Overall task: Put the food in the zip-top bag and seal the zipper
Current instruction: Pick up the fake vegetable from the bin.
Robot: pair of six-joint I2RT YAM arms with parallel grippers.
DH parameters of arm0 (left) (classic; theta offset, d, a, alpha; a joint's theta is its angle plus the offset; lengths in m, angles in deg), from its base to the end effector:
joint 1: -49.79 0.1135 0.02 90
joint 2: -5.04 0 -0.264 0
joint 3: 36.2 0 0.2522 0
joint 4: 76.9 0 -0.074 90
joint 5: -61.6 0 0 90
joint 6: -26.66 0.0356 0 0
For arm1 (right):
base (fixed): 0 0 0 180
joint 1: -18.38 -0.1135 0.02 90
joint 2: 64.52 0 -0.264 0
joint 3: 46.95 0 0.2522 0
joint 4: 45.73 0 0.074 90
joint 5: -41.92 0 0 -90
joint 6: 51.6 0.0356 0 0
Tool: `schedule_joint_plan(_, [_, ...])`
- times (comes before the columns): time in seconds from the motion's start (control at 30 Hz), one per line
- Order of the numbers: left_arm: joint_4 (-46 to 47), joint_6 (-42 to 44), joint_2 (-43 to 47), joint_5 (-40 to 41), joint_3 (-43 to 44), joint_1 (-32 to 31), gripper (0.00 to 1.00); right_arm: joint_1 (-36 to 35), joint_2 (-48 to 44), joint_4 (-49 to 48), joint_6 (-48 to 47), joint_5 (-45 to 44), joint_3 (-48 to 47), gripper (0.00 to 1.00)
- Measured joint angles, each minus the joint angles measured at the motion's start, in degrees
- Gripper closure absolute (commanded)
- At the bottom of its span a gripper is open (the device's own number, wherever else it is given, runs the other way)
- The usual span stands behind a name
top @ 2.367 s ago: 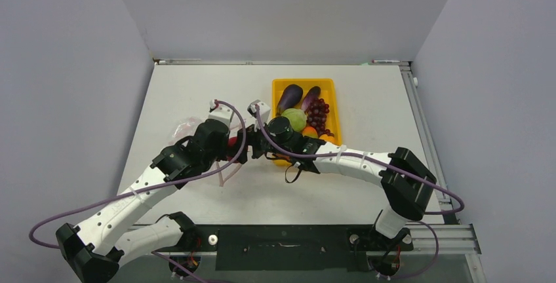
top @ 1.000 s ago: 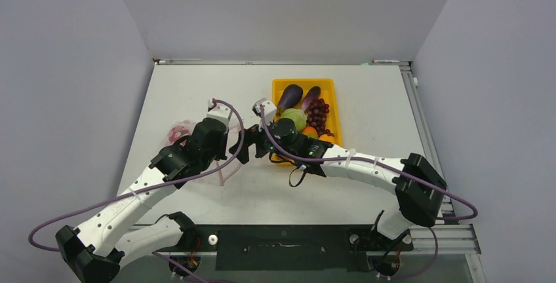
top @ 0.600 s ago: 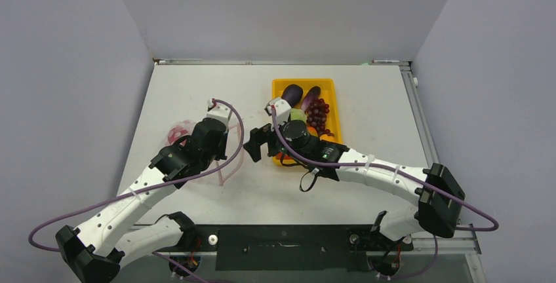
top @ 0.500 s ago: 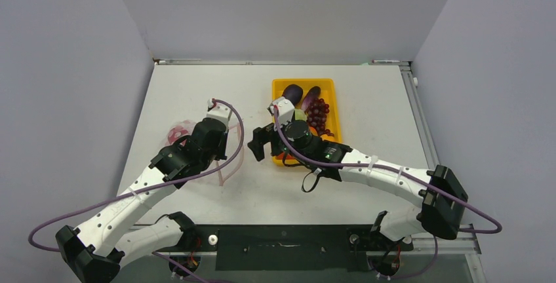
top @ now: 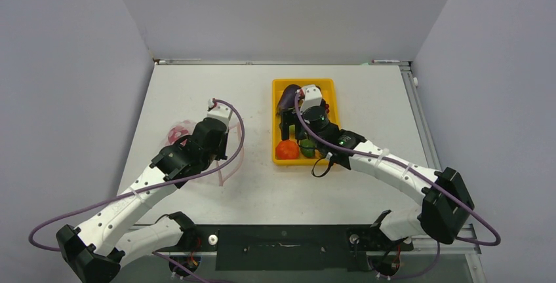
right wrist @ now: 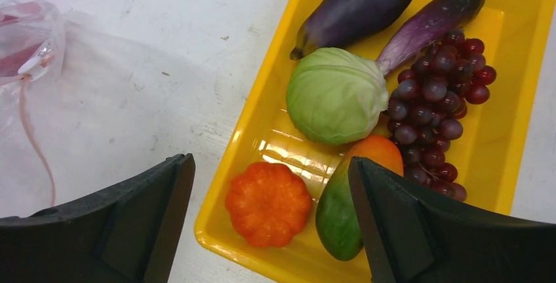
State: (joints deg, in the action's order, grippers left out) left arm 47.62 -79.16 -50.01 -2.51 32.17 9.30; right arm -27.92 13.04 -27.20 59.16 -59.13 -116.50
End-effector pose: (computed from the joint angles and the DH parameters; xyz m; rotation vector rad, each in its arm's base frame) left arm 0.1567 -0.1133 0.3168 0.2517 2.2048 -0.0147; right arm 0.2193 0.2196 0.2875 -0.3358 2.0402 0.5385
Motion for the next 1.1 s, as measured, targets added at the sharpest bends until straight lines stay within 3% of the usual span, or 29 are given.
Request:
schedule_joint_plan(0.47, [0.02,0.00,-0.22,-0.02,0.00,0.00,1.00,3.26,9.07,0.02,0.90,-4.37,-0.59,0.10])
schedule_joint_plan(1.1, [0.02,0.02,-0.55,0.00,0.00,0.09,1.00,6.97,20.41,-1.18,0.85,-5.42,-9.40,0.10])
